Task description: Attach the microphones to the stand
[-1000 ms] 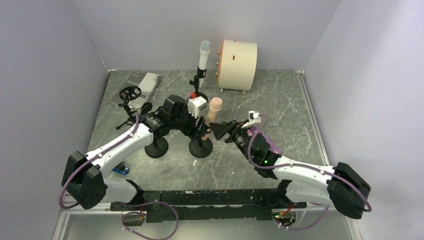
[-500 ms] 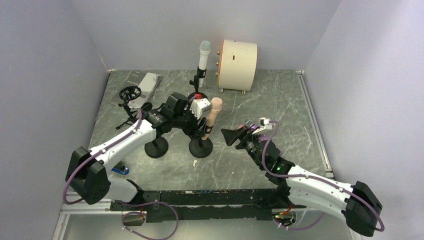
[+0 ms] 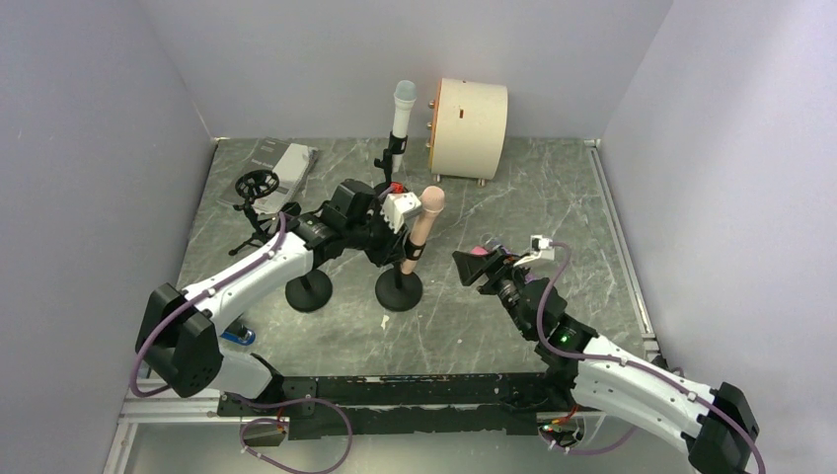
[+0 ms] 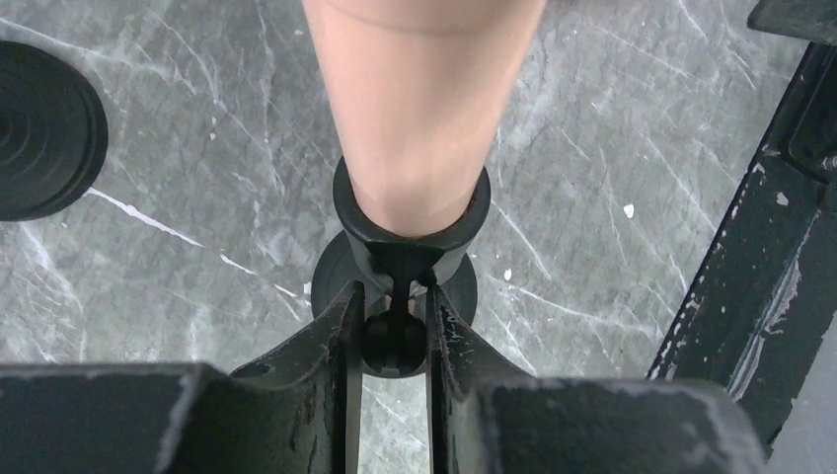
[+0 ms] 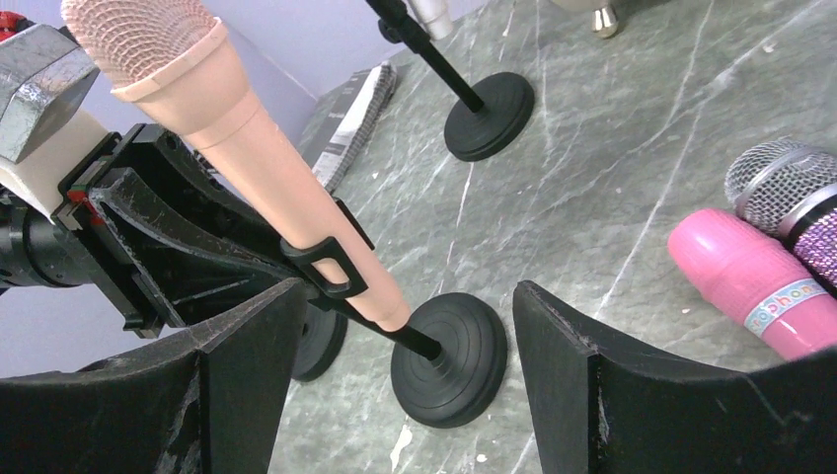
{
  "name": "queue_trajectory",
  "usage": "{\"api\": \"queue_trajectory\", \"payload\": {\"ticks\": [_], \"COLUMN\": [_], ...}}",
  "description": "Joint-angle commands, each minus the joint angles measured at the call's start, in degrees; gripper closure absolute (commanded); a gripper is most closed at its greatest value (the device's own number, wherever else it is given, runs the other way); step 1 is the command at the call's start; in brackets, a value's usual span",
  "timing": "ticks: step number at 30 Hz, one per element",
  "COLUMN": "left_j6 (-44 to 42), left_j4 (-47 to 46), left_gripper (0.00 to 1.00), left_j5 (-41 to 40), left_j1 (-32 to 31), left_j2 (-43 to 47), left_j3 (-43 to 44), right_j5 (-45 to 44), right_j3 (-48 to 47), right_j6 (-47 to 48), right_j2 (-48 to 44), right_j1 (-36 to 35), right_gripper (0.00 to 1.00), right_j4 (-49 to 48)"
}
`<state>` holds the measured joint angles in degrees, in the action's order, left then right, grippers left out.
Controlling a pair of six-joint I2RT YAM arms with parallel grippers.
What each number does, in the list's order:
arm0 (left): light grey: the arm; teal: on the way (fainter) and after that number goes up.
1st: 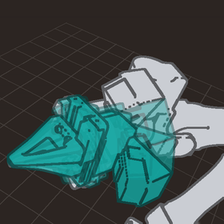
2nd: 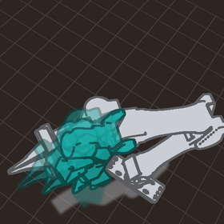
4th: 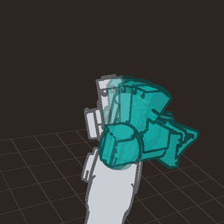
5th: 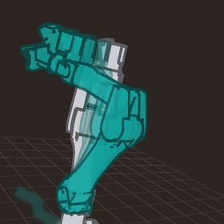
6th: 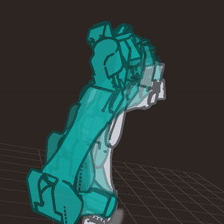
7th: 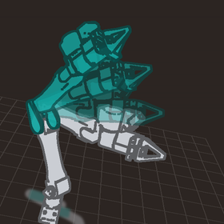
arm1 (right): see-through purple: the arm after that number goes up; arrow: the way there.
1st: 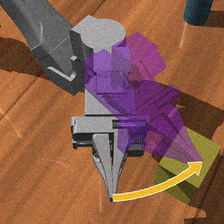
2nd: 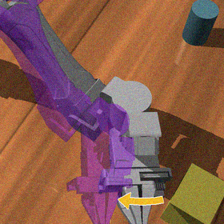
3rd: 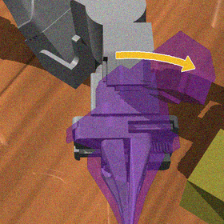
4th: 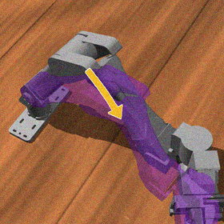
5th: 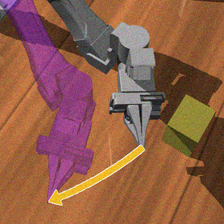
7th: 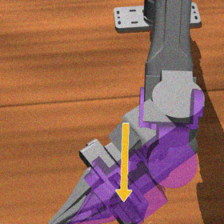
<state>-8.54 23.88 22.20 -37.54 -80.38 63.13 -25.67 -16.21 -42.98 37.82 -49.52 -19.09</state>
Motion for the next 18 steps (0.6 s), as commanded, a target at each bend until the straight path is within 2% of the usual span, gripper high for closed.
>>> {"api": "queue_trajectory", "payload": {"ticks": [1,12,18], "left_j6": [0.8,3.6,3.5], "left_j4": [-8.2,-25.9,-28.8], "left_gripper": [0.97,0.98,0.97], "left_j5": [-3.5,-16.0,-18.1], "left_j1": [0.0,0.0,0.0], "left_j2": [-0.9,-8.7,-17.9], "left_j3": [1.3,7.1,15.3], "right_j5": [-2.5,-4.5,-4.7], "right_j3": [-0.1,0.3,0.3], "right_j6": [1.2,0.7,-0.3], "right_j2": [-2.6,-6.5,-7.3], "right_j1": [0.7,1.8,2.1], "right_gripper": [0.21,0.21,0.21], "right_j4": [2.8,7.0,9.0]}}
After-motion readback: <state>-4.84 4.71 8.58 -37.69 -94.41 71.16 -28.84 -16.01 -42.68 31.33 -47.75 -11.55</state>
